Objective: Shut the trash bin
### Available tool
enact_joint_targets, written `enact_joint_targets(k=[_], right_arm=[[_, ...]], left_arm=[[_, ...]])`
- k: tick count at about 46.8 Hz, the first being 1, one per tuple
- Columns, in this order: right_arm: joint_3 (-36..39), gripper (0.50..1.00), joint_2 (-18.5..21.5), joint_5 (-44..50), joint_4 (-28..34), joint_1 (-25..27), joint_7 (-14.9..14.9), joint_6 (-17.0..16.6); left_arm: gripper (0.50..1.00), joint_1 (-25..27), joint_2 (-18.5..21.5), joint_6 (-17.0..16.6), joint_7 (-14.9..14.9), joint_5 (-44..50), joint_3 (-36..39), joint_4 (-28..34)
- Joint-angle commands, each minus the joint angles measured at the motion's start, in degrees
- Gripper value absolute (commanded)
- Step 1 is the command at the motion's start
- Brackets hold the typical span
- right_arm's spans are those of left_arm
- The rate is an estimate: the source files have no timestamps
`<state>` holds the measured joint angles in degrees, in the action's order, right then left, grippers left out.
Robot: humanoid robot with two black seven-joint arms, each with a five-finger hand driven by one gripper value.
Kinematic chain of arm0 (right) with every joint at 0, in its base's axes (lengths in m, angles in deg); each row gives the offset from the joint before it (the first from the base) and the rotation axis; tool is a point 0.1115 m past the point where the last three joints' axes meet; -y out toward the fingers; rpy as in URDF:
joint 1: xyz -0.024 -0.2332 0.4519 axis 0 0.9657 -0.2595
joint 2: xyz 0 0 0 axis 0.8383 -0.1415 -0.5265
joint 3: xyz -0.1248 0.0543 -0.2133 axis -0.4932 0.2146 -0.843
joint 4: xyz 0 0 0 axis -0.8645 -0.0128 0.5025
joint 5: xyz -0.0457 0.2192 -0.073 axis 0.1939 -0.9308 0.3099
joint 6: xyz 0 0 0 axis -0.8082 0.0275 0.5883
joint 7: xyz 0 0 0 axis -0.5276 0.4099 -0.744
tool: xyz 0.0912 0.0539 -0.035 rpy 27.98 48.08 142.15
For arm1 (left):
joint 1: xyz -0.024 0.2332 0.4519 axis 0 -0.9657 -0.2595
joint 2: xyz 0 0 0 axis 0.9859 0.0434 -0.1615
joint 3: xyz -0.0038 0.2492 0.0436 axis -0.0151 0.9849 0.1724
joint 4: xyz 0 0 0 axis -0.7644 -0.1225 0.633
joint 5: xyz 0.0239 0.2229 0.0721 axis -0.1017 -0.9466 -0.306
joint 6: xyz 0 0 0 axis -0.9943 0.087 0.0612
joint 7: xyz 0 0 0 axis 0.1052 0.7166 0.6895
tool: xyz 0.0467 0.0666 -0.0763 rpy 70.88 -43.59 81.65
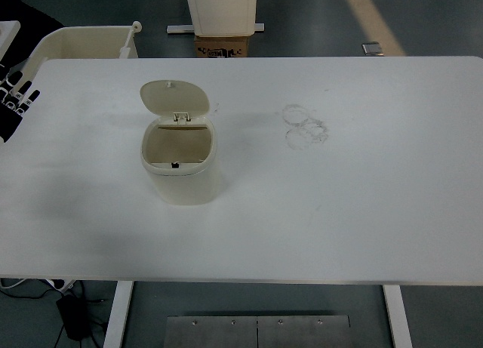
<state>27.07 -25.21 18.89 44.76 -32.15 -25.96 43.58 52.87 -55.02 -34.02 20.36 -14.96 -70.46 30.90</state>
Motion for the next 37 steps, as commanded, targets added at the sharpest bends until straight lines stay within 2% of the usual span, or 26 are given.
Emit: enact_joint_targets(k=[1,4,9,37], right_arm=[[0.0,0.991,0.0,0.0,0.0,0.0,0.0,0.0],[0.0,0.991,0.0,0.0,0.0,0.0,0.0,0.0],[0.0,0.993,0.0,0.0,0.0,0.0,0.0,0.0],[0.0,0.991,0.0,0.0,0.0,0.0,0.0,0.0]], left_arm=[[1.000,0.0,0.0,0.0,0.0,0.0,0.0,0.0],[1.000,-0.1,-0.1,0.0,-0.3,0.0,-0.1,0.0],[1.000,-0.4,-0.2,0.0,-3.0,0.0,0.0,0.0],[1.000,-0.4,-1.0,-0.1,-3.2,0.0,0.0,0.0]])
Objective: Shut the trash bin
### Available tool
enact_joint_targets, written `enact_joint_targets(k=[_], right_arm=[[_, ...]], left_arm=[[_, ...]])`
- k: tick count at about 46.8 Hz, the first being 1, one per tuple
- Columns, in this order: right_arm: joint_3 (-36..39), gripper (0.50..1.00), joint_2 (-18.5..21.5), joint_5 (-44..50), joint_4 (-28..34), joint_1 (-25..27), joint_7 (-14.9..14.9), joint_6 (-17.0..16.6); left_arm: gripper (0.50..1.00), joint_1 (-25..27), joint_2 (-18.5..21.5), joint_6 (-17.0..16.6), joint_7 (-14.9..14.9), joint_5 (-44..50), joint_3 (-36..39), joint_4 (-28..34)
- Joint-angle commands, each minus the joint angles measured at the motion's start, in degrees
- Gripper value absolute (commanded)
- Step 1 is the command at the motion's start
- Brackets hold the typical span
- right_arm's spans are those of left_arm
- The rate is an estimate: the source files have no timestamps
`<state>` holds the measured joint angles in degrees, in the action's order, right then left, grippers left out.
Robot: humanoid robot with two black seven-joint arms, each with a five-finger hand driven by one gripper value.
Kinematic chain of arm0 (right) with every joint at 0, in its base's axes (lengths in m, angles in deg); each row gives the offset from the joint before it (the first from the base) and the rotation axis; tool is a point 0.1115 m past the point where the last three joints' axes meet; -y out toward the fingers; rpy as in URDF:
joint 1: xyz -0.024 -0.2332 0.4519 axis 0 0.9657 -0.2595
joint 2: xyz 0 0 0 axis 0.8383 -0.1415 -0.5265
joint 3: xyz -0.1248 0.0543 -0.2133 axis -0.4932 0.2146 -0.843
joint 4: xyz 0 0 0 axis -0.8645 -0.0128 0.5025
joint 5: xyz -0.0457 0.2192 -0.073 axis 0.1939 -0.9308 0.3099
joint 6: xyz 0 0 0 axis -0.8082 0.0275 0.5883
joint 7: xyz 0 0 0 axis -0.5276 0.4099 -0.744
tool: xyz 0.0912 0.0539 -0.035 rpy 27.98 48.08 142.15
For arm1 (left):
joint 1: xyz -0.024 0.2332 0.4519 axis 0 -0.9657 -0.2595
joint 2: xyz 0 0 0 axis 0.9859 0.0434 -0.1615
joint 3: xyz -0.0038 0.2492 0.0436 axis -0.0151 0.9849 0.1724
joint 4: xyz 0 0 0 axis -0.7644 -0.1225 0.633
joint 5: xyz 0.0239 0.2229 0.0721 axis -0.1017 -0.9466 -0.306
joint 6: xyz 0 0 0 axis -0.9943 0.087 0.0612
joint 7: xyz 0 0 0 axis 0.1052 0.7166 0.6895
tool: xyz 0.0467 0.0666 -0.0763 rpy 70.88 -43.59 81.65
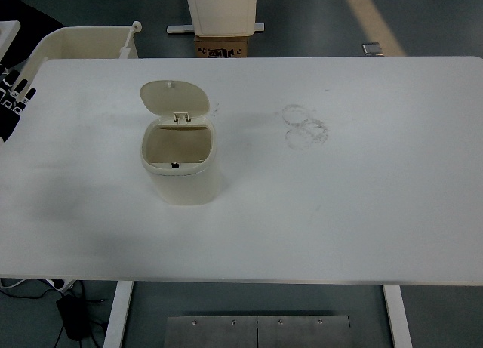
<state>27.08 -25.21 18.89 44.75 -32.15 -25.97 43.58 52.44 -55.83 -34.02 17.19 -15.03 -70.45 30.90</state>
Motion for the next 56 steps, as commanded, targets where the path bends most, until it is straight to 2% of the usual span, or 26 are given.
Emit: enact_joint_targets(k=[1,4,9,12,56], right_arm=[[0.0,0.991,0.0,0.0,0.0,0.0,0.0,0.0],[0.0,0.991,0.0,0.0,0.0,0.0,0.0,0.0],[0.0,0.991,0.0,0.0,0.0,0.0,0.0,0.0],[0.0,0.991,0.0,0.0,0.0,0.0,0.0,0.0],[0.0,0.991,0.0,0.0,0.0,0.0,0.0,0.0]], left_arm=[[1.000,-0.1,-0.3,-0.2,-0.2,0.1,0.0,0.0],[1.000,-0.4,-0.8,-1.0,-0.2,0.0,0.2,0.0],[1.000,-0.3,-0.7,-4.7,-0.1,-0.7,0.4,0.1],[1.000,-0.2,-0.8,-5.3,-0.1,-1.1,0.3,0.1],[1.000,0.6,-0.7,-4.7,0.2,-1.6,0.4,0.4]])
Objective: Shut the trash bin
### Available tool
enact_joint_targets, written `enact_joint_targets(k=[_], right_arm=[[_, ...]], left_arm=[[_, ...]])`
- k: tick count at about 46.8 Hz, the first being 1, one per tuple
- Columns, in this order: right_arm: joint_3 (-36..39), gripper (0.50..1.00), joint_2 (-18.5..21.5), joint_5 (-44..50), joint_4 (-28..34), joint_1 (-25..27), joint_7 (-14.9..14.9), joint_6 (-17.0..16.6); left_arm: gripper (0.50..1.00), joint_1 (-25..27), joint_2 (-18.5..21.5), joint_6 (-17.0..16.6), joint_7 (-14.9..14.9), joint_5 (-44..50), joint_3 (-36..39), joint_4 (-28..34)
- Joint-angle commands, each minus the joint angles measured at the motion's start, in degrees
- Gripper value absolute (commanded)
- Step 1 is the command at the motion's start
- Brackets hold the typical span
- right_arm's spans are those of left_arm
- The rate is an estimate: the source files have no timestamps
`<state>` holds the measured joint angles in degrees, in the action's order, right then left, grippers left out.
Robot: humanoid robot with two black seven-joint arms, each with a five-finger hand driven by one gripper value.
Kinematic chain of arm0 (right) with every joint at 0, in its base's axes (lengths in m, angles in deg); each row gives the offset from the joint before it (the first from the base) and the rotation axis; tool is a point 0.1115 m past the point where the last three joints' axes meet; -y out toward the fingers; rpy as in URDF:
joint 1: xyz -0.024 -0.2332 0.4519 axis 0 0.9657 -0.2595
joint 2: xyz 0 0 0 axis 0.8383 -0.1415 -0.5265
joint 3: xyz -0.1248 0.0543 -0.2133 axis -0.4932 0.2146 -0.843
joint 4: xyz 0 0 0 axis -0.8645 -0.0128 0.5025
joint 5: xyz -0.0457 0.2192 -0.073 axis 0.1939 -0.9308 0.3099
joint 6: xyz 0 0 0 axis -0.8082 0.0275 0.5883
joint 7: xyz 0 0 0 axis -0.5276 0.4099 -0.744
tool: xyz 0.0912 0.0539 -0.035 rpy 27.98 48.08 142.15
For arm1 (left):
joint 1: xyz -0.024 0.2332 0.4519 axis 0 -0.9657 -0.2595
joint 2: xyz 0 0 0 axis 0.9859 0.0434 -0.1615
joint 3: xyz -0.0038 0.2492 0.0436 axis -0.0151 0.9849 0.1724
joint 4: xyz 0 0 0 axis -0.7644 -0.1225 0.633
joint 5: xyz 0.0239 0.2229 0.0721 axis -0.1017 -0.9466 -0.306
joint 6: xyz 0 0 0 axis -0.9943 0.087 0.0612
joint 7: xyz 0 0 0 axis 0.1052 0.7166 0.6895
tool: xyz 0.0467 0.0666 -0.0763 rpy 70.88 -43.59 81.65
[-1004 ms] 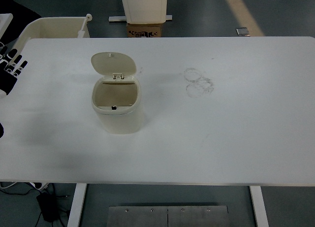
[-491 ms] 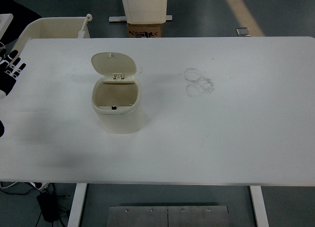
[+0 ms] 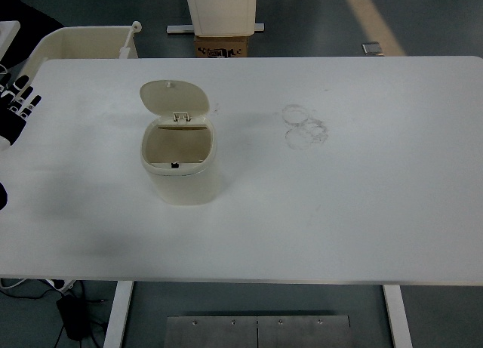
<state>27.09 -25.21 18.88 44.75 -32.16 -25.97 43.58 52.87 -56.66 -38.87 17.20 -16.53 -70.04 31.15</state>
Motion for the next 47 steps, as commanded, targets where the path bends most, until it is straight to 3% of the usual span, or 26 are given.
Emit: enact_joint_targets(k=[1,13,22,30,40,47], right_arm=[[0.0,0.991,0.0,0.0,0.0,0.0,0.0,0.0],[0.0,0.991,0.0,0.0,0.0,0.0,0.0,0.0],[0.0,0.991,0.0,0.0,0.0,0.0,0.0,0.0],[0.0,0.991,0.0,0.0,0.0,0.0,0.0,0.0],[0.0,0.991,0.0,0.0,0.0,0.0,-0.1,0.0],[-0.1,0.991,0.0,0.0,0.0,-0.1,-0.1,0.0]], left_arm=[[1.000,0.3,0.2,0.1,0.3,-0.2,0.0,0.3],[1.000,-0.3,1.9,-1.2,0.3,-1.2,0.0,7.3],[1.000,0.1,9.1,-11.1,0.3,-1.5,0.1,22.1],[1.000,2.4,13.5,-14.5,0.5,-3.2,0.4,31.3],[1.000,7.1,16.1,-14.7,7.2,-5.9,2.0,35.1],[1.000,11.2,18.1,-14.1,9.4,-8.4,6.1,37.8]])
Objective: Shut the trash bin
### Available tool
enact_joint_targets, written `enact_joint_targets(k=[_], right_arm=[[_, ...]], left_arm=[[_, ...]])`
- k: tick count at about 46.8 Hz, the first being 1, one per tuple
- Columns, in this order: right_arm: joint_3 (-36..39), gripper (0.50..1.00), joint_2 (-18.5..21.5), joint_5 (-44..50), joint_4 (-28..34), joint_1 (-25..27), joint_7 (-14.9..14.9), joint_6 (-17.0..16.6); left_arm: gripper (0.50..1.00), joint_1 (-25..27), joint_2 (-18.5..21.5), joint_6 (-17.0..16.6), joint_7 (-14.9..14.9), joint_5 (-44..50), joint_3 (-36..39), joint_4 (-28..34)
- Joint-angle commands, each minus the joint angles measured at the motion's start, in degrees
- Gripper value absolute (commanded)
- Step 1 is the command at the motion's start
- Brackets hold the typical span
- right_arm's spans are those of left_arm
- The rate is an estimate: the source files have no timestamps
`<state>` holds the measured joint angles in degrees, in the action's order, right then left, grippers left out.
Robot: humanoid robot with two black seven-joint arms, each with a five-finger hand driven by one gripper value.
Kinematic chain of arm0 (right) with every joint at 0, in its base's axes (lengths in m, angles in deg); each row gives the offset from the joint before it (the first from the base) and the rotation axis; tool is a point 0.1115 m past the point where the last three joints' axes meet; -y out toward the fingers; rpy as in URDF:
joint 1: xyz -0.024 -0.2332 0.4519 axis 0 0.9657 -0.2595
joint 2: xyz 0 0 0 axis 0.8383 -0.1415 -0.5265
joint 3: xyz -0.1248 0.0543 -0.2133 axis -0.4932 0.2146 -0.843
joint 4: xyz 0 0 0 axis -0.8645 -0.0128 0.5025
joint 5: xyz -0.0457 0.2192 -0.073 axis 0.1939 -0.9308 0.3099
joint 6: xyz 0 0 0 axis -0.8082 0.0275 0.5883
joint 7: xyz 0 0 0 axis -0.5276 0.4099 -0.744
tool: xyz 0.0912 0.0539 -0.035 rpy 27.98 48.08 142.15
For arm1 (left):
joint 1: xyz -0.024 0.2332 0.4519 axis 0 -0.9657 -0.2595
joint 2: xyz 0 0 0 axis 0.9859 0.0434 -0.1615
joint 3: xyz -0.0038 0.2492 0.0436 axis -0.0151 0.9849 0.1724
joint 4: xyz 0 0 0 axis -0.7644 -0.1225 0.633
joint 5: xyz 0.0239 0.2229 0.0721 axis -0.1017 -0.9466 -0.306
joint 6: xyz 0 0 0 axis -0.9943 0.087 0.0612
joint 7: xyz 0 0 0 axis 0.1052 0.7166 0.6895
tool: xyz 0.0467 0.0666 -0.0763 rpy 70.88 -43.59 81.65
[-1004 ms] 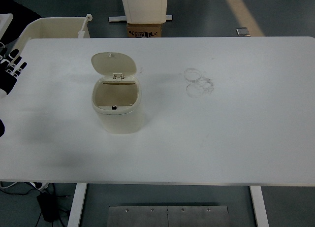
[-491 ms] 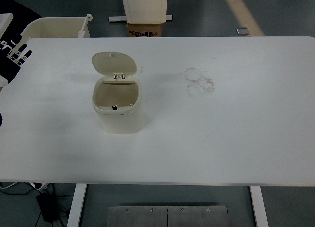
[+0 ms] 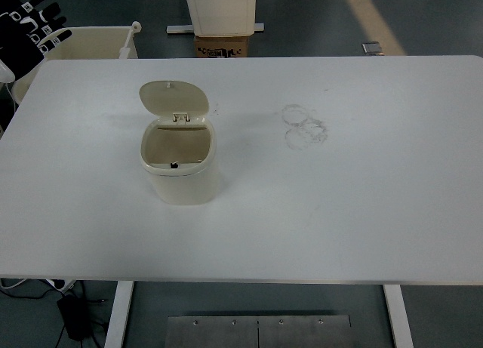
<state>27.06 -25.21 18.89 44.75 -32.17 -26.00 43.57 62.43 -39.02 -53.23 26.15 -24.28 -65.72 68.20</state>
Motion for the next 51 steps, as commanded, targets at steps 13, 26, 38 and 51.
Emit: enact_joint_targets(k=[13,26,38,51], right_arm=[[-0.1,0.991,0.0,0.0,0.0,-0.1,-0.1,0.0],[0.0,0.991,0.0,0.0,0.0,-0.1,-0.1,0.0],[-0.1,0.991,0.0,0.0,0.0,-0.1,-0.1,0.0],[-0.1,0.991,0.0,0.1,-0.1,-0.1,-0.1,0.0]], left_arm=[[1.000,9.4,0.6,1.7,1.9,-7.1,12.7,3.3],[1.000,16.9,0.7,1.9,1.9,-9.0,21.3,7.3],[1.000,22.3,2.6,5.4,4.8,-13.0,29.4,10.8],[1.000,24.1,2.8,9.6,5.1,-18.0,32.6,11.6]])
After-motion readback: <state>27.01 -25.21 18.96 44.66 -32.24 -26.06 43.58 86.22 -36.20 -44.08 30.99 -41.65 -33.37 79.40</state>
